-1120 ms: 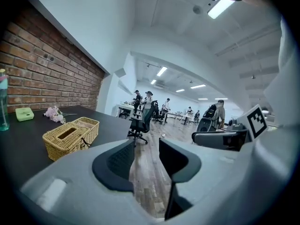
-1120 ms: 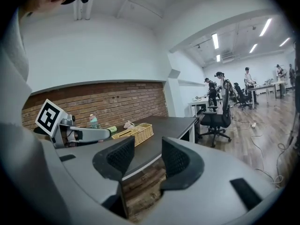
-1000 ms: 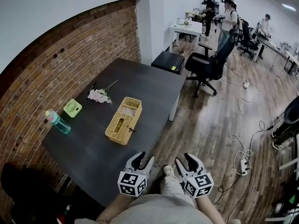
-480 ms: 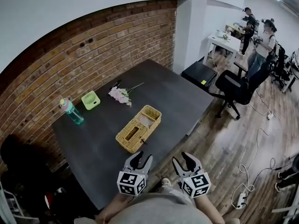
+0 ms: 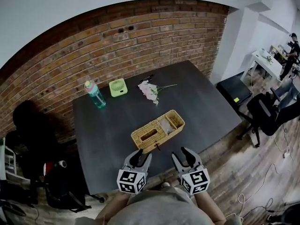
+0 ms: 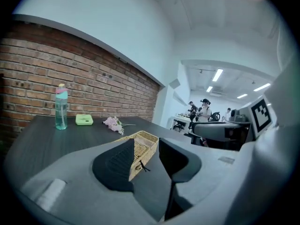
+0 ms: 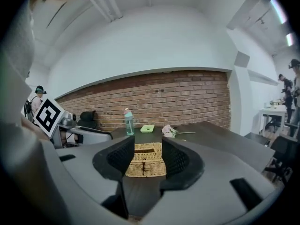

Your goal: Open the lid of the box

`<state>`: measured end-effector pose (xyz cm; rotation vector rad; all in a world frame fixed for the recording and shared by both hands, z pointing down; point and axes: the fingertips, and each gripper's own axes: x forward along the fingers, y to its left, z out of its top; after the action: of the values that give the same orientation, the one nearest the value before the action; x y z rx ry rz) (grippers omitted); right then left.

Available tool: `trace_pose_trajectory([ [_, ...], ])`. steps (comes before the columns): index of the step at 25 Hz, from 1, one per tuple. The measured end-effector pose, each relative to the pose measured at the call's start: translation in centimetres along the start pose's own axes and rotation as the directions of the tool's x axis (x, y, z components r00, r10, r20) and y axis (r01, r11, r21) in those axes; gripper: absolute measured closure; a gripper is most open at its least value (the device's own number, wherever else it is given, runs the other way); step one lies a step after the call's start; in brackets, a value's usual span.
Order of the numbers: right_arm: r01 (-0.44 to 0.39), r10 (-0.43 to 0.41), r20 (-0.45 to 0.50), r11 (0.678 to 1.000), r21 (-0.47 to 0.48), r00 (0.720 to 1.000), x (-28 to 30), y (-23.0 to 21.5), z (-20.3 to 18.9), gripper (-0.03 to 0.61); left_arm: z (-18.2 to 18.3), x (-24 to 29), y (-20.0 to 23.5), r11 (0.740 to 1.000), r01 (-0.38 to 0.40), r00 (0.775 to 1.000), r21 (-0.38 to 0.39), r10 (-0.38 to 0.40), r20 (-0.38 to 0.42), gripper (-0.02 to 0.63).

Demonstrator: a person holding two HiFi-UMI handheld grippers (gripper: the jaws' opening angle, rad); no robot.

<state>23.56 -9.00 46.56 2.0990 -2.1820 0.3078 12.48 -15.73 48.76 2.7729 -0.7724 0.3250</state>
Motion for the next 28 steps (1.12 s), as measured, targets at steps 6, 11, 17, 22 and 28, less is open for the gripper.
trace_pose_trajectory([
  [6,-0.135,0.134,-0.038,0.990,-0.032,0.990,4.1,0.7,-0.3,0.399,-0.2,-0.8,2.8,0.987,-0.149,0.989,-0.062,0.150,0.016,0.453],
  [11,-0.226,0.222,-0.077,0.972,-0.057,0.972,7.2,1.4,-1.1,0.399,-1.3,-1.9,5.0,0.959,-0.260,0.965,-0.114,0.263,0.008,0.453],
  [17,-0.306,0.294,-0.137,0.949,-0.081,0.946,9.6,1.9,-3.7,0.399,-2.3,-2.6,6.4,0.919,-0.356,0.931,-0.172,0.364,0.020,0.453],
  [22,-0.342,0.324,-0.176,0.936,-0.086,0.930,11.3,1.7,-5.7,0.399,-2.2,-2.9,7.4,0.892,-0.409,0.904,-0.192,0.424,0.045,0.453],
  [28,-0.380,0.352,-0.222,0.920,-0.096,0.909,12.5,2.1,-8.4,0.399,-3.1,-3.6,7.6,0.867,-0.450,0.883,-0.213,0.468,0.038,0.454],
])
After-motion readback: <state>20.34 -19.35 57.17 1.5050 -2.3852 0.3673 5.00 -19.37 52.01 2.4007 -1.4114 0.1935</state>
